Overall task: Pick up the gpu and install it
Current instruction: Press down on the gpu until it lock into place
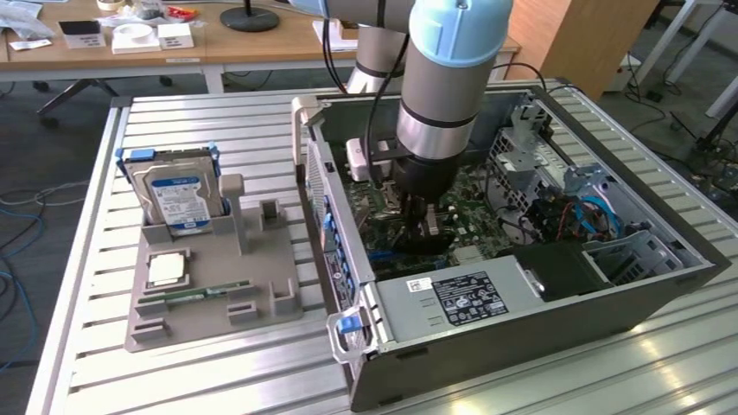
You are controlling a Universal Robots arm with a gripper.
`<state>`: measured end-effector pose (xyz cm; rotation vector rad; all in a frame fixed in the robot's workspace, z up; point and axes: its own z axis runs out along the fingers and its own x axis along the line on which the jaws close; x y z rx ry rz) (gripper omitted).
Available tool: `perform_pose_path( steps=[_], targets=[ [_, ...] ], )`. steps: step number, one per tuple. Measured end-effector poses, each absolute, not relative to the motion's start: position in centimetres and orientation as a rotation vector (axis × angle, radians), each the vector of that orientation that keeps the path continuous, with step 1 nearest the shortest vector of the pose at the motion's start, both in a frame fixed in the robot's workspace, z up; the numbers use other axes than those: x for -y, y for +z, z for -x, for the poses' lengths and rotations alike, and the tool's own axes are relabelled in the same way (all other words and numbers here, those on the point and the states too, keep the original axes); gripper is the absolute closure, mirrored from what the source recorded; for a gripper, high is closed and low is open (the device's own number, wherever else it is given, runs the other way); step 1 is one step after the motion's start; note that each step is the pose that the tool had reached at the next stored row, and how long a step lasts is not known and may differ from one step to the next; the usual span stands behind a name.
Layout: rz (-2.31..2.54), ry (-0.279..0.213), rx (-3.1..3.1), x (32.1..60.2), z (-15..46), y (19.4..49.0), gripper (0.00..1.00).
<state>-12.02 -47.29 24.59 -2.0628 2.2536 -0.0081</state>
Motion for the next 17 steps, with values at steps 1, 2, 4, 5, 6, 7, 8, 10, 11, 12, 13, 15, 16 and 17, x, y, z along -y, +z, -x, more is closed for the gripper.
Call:
perform_pose_path(
  steps=[1,2,4,5,6,7,8,10,11,12,13,15,16,17],
  targets=[
    [2.063,-0.008,-2.254,47.29,12.02,24.59,0.73],
    [2.063,-0.008,-2.254,47.29,12.02,24.59,0.73],
    [2.063,-0.008,-2.254,47.29,12.02,24.59,0.73],
    [2.063,-0.008,-2.254,47.29,12.02,24.59,0.73],
    [2.063,-0.008,-2.254,47.29,12.02,24.59,0.73],
    [2.063,-0.008,-2.254,47.29,12.02,24.59,0.73],
    [2.063,-0.008,-2.254,47.29,12.02,24.59,0.73],
    [2.063,-0.008,-2.254,47.29,12.02,24.59,0.73],
    [2.063,-0.008,-2.254,47.29,12.02,24.59,0.73],
    [2.063,-0.008,-2.254,47.29,12.02,24.59,0.73],
    [2.063,-0.008,-2.254,47.29,12.02,24.59,0.73],
    [2.063,-0.008,-2.254,47.29,12.02,24.59,0.73],
    [2.063,-0.008,-2.254,47.29,12.02,24.59,0.73],
    [2.063,-0.008,-2.254,47.29,12.02,24.59,0.73]
  ],
)
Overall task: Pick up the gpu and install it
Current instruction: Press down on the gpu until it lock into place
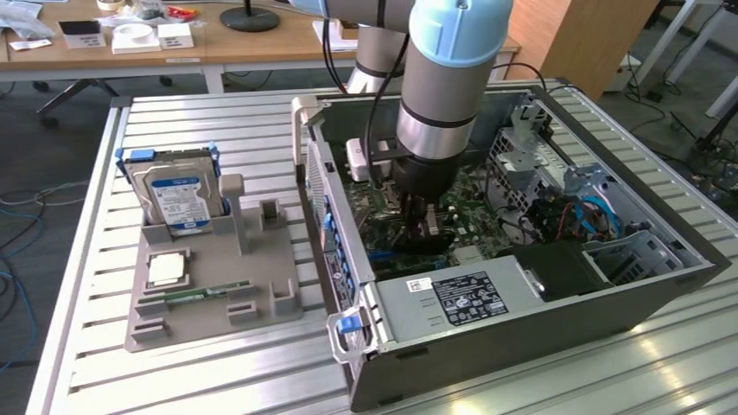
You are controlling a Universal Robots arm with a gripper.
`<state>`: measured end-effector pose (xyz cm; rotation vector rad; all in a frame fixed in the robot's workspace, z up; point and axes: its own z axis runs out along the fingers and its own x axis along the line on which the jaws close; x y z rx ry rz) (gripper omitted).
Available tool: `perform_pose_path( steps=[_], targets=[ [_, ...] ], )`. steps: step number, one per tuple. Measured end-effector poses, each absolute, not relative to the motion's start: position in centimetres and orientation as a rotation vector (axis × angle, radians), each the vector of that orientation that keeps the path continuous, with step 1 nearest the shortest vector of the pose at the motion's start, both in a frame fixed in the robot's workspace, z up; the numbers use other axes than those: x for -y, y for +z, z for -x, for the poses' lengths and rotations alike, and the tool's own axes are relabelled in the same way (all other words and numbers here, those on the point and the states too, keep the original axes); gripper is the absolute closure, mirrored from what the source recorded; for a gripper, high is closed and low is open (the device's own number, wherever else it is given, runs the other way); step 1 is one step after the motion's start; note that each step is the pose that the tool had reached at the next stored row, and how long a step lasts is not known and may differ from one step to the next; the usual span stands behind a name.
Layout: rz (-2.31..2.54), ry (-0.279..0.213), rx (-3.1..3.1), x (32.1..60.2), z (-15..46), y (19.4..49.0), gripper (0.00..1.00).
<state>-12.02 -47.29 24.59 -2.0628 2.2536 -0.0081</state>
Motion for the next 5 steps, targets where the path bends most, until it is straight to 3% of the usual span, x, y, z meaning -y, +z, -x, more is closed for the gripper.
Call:
perform_pose_path(
  steps=[5],
  targets=[
    [2.063,-0.008,-2.254,47.29,12.01,24.59,0.73]
  ],
)
